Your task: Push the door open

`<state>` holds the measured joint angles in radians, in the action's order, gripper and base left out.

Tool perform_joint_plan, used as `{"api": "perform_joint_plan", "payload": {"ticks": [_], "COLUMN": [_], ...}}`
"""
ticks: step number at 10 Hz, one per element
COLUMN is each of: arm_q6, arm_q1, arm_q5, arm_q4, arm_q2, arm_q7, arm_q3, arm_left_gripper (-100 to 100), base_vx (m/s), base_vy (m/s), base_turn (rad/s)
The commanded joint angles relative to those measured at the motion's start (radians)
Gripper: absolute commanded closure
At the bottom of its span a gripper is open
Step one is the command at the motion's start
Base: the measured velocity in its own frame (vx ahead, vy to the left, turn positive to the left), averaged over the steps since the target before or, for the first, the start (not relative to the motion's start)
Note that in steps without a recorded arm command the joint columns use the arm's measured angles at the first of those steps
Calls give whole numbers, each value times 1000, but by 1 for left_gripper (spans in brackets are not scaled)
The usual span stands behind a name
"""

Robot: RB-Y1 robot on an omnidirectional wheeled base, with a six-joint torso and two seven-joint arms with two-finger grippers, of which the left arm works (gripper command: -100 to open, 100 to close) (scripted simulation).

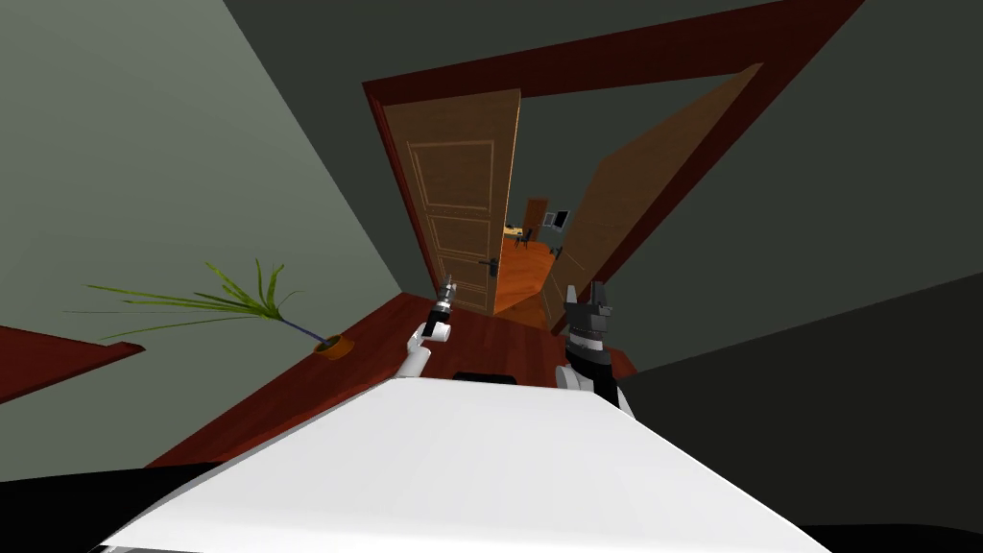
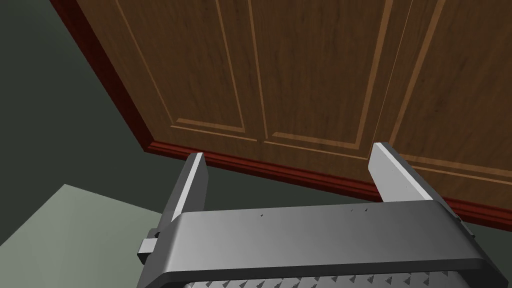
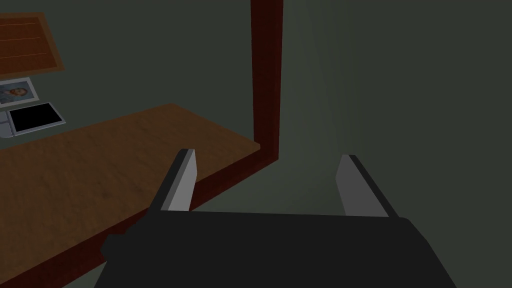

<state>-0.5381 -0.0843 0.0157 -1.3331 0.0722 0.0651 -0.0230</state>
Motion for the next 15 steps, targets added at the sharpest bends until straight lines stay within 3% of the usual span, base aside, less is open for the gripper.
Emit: {"api": "perform_joint_plan", "payload": {"ticks": [1,2,3,12,13,15], "arm_q6": [2,6,6,37,37,43], "arm_q1": [-24,-45,-45,-214,-214,-248], "arm_q5": [2,3,3,18,18,21], "arm_q4": [50,78,83,358,358,410], "arm_q2": [-4,-5,-5,-23,-23,-29], "arm_q7": [-8,-11,-11,-42,-42,-49], "arm_q3": [4,4,4,11,11,12], "arm_left_gripper": [-100,-100,-100,-100,-100,-100], "base_vx": [98,101,68,93,64,63], "base_vy": [-3,3,1,-3,6,5], "base_turn": [-31,-26,-8,-26,-8,-22]}}
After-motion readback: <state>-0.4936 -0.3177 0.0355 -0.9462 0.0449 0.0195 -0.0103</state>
